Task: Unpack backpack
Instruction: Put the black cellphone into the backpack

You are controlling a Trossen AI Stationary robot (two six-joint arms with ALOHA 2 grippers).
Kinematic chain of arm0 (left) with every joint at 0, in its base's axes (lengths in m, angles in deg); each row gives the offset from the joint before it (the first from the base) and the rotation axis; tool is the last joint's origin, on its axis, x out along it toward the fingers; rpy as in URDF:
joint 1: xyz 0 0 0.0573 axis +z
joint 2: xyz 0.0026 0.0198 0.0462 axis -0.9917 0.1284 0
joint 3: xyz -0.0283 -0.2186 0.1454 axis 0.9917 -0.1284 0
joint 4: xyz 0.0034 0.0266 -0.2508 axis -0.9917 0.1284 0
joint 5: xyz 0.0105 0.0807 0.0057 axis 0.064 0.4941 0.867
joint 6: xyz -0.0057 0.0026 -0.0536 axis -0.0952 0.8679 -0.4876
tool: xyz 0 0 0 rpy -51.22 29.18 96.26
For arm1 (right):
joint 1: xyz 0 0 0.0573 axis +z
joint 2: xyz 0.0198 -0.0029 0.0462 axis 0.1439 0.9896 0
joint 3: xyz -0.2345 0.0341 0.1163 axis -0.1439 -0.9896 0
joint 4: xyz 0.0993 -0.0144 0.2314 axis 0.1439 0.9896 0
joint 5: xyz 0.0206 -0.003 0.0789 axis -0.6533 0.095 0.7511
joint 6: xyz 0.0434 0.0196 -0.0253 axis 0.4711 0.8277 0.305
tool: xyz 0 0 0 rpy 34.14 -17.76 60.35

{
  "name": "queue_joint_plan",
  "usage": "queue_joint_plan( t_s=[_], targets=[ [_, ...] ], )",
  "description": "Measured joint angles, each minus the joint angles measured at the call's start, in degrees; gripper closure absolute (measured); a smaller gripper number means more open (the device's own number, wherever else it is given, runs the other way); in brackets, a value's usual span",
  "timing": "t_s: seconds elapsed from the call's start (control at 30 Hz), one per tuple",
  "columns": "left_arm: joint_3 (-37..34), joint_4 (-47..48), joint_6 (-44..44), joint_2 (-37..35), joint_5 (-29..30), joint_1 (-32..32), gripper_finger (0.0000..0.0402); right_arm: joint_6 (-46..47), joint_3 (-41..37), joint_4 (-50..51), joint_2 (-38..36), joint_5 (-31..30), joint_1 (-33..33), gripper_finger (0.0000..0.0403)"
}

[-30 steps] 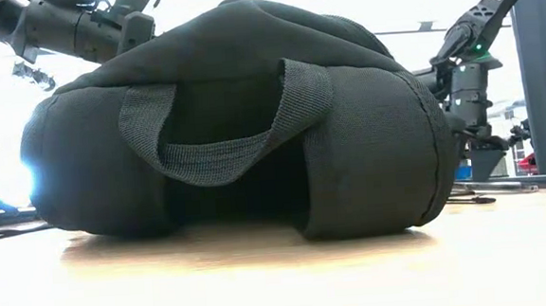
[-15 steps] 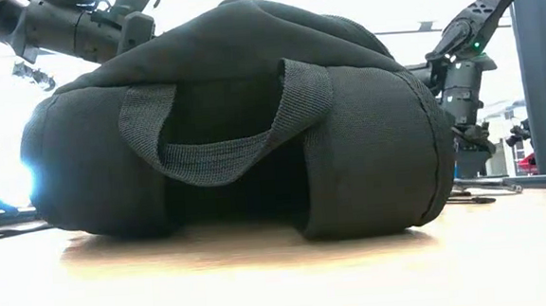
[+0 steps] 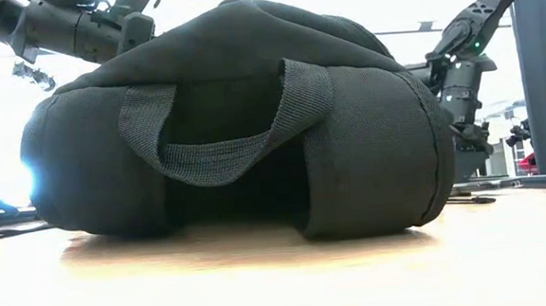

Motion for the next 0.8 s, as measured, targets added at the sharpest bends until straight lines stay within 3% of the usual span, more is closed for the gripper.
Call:
queue_joint_plan(
  t_s=[0.57, 0.8],
  targets=[
    [0.00, 0.00, -0.02, -0.01, 0.00, 0.04, 0.0402, 2.16, 0.00, -1.26, 0.00, -11.38, 14.69, 0.0005],
    [0.00, -0.02, -0.02, 0.00, 0.00, 0.04, 0.0402, 2.28, 0.07, 0.35, 1.84, -17.67, 17.51, 0.0012]
  ],
)
